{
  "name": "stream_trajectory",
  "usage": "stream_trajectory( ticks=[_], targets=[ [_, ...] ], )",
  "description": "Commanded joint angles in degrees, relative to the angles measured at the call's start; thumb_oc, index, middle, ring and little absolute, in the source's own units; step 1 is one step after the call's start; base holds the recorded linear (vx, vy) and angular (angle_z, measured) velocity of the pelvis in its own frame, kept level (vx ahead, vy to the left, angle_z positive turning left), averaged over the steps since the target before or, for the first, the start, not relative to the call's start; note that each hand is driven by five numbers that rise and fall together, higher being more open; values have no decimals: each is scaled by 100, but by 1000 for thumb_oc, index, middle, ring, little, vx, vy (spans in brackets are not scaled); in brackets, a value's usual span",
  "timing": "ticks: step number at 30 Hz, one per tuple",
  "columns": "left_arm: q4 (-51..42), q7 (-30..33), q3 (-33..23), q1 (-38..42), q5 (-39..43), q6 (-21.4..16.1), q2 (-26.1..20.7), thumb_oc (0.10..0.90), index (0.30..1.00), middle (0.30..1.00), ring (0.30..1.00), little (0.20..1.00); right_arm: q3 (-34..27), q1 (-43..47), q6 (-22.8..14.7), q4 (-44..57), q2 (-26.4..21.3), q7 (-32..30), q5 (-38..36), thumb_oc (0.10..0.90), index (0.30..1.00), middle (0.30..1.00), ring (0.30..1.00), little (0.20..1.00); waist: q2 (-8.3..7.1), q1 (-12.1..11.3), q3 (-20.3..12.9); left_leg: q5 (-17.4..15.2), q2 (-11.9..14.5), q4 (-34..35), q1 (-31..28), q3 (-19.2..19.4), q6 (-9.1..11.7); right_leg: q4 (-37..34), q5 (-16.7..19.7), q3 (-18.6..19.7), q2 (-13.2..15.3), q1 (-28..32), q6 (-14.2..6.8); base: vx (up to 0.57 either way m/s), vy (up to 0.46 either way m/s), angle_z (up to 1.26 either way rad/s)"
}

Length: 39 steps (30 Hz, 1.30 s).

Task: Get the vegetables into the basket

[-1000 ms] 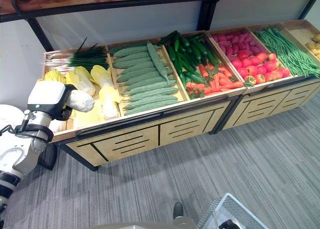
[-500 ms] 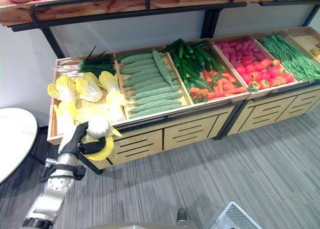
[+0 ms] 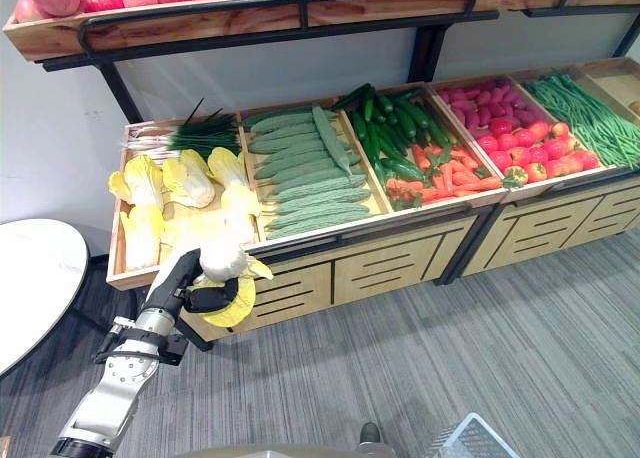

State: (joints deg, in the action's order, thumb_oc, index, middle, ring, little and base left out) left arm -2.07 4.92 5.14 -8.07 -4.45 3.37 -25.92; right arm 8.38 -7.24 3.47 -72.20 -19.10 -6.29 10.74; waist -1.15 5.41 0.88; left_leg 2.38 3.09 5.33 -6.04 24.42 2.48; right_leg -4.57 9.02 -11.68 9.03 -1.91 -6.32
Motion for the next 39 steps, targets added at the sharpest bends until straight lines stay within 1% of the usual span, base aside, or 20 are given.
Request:
stream_trajectory(
  ticks=[1,4,7,8,9,10,11,12,14,18,20,23,25,26,27,31,32,35,36,39],
  targets=[
    [-684,298,-74,946,40,-624,-297,400,300,300,300,300,-120,527,-98,-57,103,-219,-359,400,300,300,300,300,-268,112,-4,2,-4,-33,224,-457,78,630,59,643,328,-65,-601,-60,111,-3],
    [-616,300,123,1209,71,-636,-340,400,300,300,300,300,-12,576,-95,13,105,-241,-265,400,300,300,300,300,-340,205,141,-96,-62,-33,190,-285,27,732,217,824,361,-269,-684,-47,111,-30],
    [-523,338,206,1371,89,-661,-380,400,300,300,300,300,103,557,-105,82,153,-244,-146,400,300,300,300,300,-432,288,276,-108,-40,-33,186,53,36,747,560,915,371,-528,-806,-81,54,-66],
    [-469,397,174,1402,92,-658,-411,400,300,300,300,300,135,580,-115,80,187,-243,-133,400,300,300,300,300,-405,267,350,-74,53,-33,190,240,35,923,601,618,410,-685,-798,-148,56,-58],
    [-463,410,160,1408,83,-649,-428,400,300,300,300,300,155,589,-123,72,199,-238,-115,400,300,300,300,300,-363,200,372,-53,108,-33,194,363,30,1038,487,271,500,-671,-753,-153,60,-112],
    [-473,424,159,1406,82,-636,-445,400,300,300,300,300,177,595,-124,65,209,-237,-91,400,300,300,300,300,-322,182,390,-43,145,-33,197,427,16,1201,351,52,557,-633,-697,-118,73,-146],
    [-484,425,162,1407,83,-628,-445,400,300,300,300,300,190,607,-128,58,219,-241,-80,400,300,300,300,300,-310,184,397,-43,170,-33,186,472,13,1329,212,-60,587,-579,-663,-33,98,-129],
    [-503,425,154,1398,84,-617,-454,400,300,300,300,300,200,618,-122,36,232,-237,-63,400,300,300,300,300,-267,155,371,-164,190,-33,136,416,28,1491,30,-93,615,-480,-719,-72,74,-64],
    [-577,433,60,1326,58,-573,-475,400,300,300,300,300,208,701,-103,-44,245,-236,-22,400,300,300,300,300,-259,-11,294,-100,234,-33,194,724,-34,1884,-223,-490,770,-119,-674,-146,20,-28],
    [-665,440,-85,1194,35,-559,-483,400,300,300,300,300,219,787,-91,-67,235,-231,29,400,300,300,300,300,-351,-198,169,-35,196,-33,246,990,-45,1602,-122,-760,740,311,-767,-70,-40,-42],
    [-659,438,-257,1059,9,-574,-471,400,300,300,300,300,253,845,-94,-47,222,-221,57,400,300,300,300,300,-403,-341,89,113,277,-43,286,1166,45,1035,-284,-897,604,546,-748,-52,-137,-38],
    [-651,412,-246,1010,12,-577,-414,400,300,300,300,300,261,825,-102,-56,209,-212,38,400,300,300,300,300,-390,-340,60,206,363,-53,277,1120,125,787,-498,-881,433,658,-638,6,-109,-47],
    [-645,412,-245,994,14,-580,-399,400,300,300,300,300,255,819,-107,-54,201,-207,34,400,300,300,300,300,-385,-336,62,233,387,-55,277,1109,147,725,-525,-887,391,695,-613,-8,-121,-17],
    [-651,416,-231,982,26,-583,-370,400,300,300,300,300,263,798,-117,-1,160,-207,19,400,300,300,300,300,-362,-318,94,370,480,-59,315,1039,225,609,-690,-859,234,768,-516,-21,-164,-16],
    [-651,410,-233,977,22,-577,-359,400,300,300,300,300,261,788,-122,14,147,-207,12,400,300,300,300,300,-348,-309,113,417,517,-61,324,1017,257,590,-733,-860,200,779,-486,-25,-193,-1],
    [-624,406,-218,979,44,-570,-323,400,300,300,300,300,264,752,-138,51,112,-212,5,400,300,300,300,300,-295,-280,166,550,623,-66,374,937,351,550,-805,-851,83,797,-403,-17,-122,8],
    [-624,408,-202,983,66,-559,-321,400,300,300,300,300,272,755,-138,72,87,-227,-3,400,300,300,300,300,-254,-267,200,618,683,-68,403,915,395,559,-843,-847,29,776,-361,-19,-160,4],
    [-632,405,-190,970,81,-557,-305,400,300,300,300,300,275,743,-140,97,66,-226,-3,400,300,300,300,300,-222,-254,217,659,726,-70,413,900,422,571,-872,-833,-11,761,-327,-8,-91,-1],
    [-650,393,-149,961,115,-560,-272,400,300,300,300,300,282,718,-158,160,50,-235,-2,400,300,300,300,300,-152,-223,293,741,789,-77,444,860,479,550,-895,-802,-86,767,-269,0,-143,-3],
    [-650,371,-145,948,157,-584,-234,400,300,300,300,300,293,709,-182,207,12,-225,17,400,300,300,300,300,-85,-198,380,804,832,-134,465,771,524,536,-947,-770,-148,784,-212,2,-169,-5]
  ],
)
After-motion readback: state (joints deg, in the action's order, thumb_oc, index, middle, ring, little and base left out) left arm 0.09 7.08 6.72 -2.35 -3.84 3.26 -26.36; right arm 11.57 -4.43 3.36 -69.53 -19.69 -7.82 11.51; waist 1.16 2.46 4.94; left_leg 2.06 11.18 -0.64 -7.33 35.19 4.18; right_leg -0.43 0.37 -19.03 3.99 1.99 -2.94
